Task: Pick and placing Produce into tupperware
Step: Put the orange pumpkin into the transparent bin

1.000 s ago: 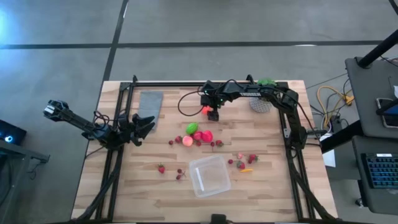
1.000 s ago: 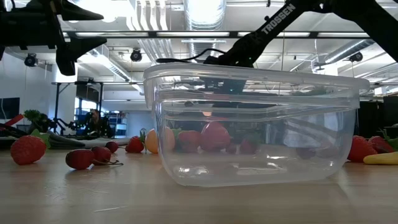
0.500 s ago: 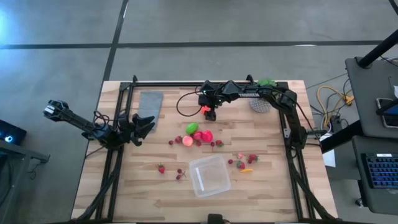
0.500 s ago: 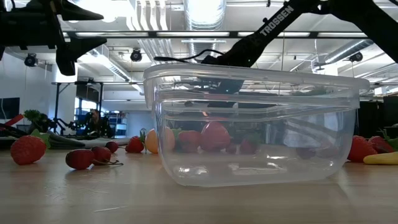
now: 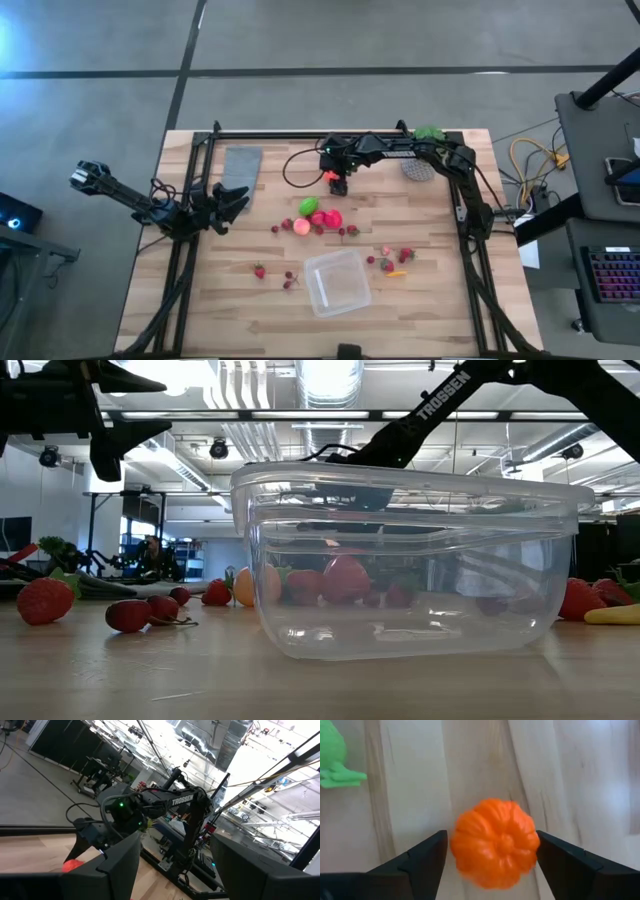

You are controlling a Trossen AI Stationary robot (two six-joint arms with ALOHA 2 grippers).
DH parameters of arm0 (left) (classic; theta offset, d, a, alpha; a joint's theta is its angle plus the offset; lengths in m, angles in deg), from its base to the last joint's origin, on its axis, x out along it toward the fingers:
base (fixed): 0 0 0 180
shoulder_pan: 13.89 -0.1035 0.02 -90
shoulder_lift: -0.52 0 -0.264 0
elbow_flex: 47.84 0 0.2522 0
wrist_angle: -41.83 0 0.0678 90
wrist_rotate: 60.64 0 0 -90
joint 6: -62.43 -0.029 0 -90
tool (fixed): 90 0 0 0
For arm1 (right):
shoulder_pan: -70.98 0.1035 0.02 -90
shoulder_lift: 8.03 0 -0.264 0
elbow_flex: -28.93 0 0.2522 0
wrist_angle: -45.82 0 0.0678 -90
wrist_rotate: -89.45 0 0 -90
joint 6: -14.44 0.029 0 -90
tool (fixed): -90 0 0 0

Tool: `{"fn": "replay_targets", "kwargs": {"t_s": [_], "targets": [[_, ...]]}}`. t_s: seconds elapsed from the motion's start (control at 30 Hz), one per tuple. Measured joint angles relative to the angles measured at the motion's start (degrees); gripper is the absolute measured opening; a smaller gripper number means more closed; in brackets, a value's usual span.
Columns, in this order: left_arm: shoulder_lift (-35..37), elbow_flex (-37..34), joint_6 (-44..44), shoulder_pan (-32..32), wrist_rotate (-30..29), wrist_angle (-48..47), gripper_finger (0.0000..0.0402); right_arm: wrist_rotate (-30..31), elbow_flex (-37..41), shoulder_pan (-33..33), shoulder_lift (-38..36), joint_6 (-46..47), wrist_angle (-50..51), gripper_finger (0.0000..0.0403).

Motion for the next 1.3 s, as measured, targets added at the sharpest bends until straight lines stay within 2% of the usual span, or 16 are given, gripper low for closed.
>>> {"fn": "replay_targets", "kwargs": {"t_s": [0.33, 0.67, 0.83, 1.03, 1.3], "targets": [[0.00, 0.00, -0.04, 0.00, 0.00, 0.02, 0.0228, 1.34, 0.00, 0.13, 0.09, 1.26, 1.16, 0.0233], [0.00, 0.00, -0.06, 0.00, -0.02, 0.00, 0.0228, 1.40, -0.25, 0.24, -0.11, 2.82, 1.35, 0.0242], [-0.02, 0.00, -0.07, -0.02, -0.03, -0.03, 0.0228, 1.20, -2.30, 0.64, -1.16, 4.26, 2.25, 0.0234], [-0.07, 0.00, -0.07, 0.00, -0.05, -0.05, 0.0228, -2.83, -3.77, 2.66, -7.30, 4.89, 9.54, 0.0238], [-0.07, 0.00, -0.23, -0.02, -2.42, -0.12, 0.0228, -3.77, 1.07, 8.44, -22.60, 7.95, 18.27, 0.0237]]}}
